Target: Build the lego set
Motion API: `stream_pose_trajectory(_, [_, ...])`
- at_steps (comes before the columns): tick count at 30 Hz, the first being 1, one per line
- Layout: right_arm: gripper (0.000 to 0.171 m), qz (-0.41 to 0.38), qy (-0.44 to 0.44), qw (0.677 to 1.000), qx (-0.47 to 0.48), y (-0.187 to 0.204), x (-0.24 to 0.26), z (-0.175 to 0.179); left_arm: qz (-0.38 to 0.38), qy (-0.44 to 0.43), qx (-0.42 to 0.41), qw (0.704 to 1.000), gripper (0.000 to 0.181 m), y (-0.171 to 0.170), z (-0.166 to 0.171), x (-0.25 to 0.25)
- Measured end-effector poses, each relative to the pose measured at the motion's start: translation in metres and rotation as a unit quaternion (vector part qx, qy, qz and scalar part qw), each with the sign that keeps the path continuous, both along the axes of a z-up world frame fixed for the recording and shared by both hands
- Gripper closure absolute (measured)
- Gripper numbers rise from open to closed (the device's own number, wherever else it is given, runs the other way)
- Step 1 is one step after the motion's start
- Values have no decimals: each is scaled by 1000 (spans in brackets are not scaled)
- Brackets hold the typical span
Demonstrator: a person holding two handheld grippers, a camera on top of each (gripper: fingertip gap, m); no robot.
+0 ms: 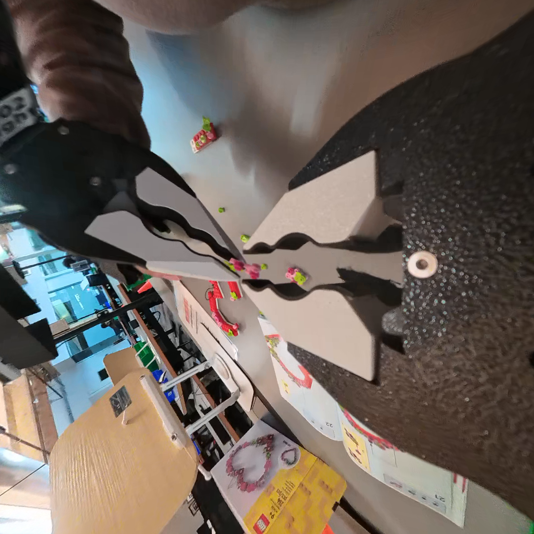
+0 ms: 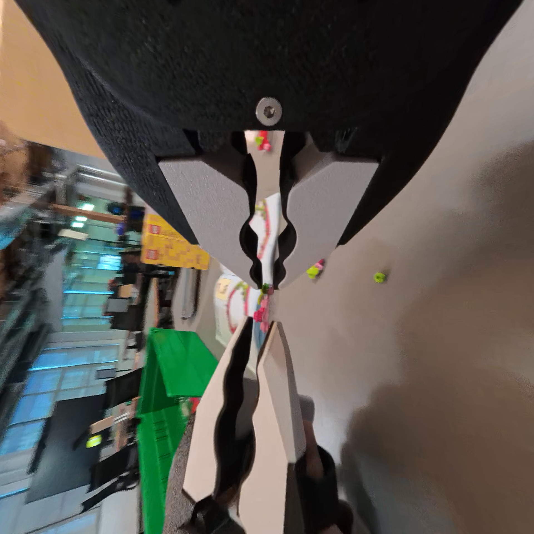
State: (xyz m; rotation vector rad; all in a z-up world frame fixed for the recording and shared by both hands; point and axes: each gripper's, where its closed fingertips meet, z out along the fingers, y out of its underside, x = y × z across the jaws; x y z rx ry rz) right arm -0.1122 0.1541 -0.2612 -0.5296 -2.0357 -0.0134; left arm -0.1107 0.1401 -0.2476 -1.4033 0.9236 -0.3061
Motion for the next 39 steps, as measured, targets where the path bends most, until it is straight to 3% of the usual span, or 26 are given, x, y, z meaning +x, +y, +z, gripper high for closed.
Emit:
stream_pose_trajectory(1, [165,6,14,999,31,2,0,2,2,-3,4,1000,164,0,2,-1])
stream_pose_trajectory(4, [165,14,46,993,110,8,-1,6,-3,-26,-14,1000,151,0,4,-1])
stream_pose_trajectory(8, [165,22,92,977,191,15,0,13,-2,-72,-58,996,151,4,4,-3])
stream_pose_trajectory(18, [165,41,139,963,226,10,0,26,-2,-141,-103,985,172,9,13,-2])
stream_pose_trajectory(33, [165,58,133,960,241,7,-5,27,-8,-152,-102,983,176,8,13,-5])
stream_pose_trajectory(37, [165,58,150,955,249,7,-5,33,-30,-220,-148,964,176,7,19,-5])
stream_pose_trajectory(39, [165,58,156,952,258,7,-5,36,-48,-274,-182,943,167,7,25,-8])
